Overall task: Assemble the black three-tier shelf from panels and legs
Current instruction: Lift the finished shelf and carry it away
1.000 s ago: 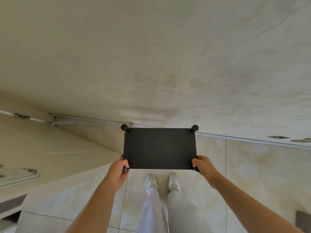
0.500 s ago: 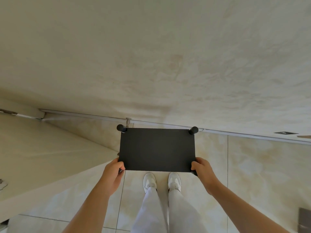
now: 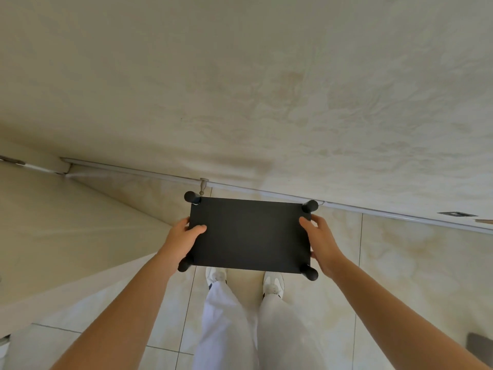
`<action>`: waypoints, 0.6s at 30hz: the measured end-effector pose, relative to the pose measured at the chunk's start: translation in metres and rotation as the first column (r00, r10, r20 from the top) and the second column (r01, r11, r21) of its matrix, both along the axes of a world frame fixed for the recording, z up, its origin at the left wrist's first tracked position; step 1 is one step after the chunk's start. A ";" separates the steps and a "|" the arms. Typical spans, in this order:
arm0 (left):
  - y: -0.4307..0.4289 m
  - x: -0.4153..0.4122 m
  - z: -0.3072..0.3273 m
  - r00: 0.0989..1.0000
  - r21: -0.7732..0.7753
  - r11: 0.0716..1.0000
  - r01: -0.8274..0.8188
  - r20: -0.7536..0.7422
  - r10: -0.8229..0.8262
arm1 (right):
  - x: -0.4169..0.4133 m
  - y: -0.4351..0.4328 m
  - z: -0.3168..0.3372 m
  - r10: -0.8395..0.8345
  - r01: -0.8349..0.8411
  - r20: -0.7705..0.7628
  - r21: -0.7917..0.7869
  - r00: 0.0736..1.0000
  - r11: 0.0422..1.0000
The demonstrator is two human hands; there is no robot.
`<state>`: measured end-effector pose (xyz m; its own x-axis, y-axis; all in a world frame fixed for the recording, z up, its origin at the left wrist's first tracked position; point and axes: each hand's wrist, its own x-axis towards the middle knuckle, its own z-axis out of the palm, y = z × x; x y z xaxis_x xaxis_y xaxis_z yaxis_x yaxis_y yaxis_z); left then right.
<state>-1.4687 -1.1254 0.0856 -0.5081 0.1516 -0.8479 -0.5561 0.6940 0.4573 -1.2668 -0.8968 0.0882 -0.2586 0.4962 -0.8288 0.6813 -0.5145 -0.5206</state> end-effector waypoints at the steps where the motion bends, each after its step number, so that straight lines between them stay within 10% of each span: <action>1: 0.004 -0.003 -0.002 1.000 0.008 1.000 -0.001 0.020 0.001 | -0.007 0.003 -0.001 -0.020 0.020 0.005 0.003 1.000 1.000; 18: 0.025 -0.052 -0.019 0.992 0.047 0.995 -0.093 -0.084 0.096 | -0.053 -0.020 -0.019 -0.039 0.011 0.107 0.257 0.993 0.966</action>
<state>-1.5212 -1.1005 0.0666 -0.5923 0.1349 -0.7944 -0.5758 0.6188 0.5344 -1.3194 -0.9170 0.0693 -0.1572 0.7001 -0.6965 0.7308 -0.3919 -0.5589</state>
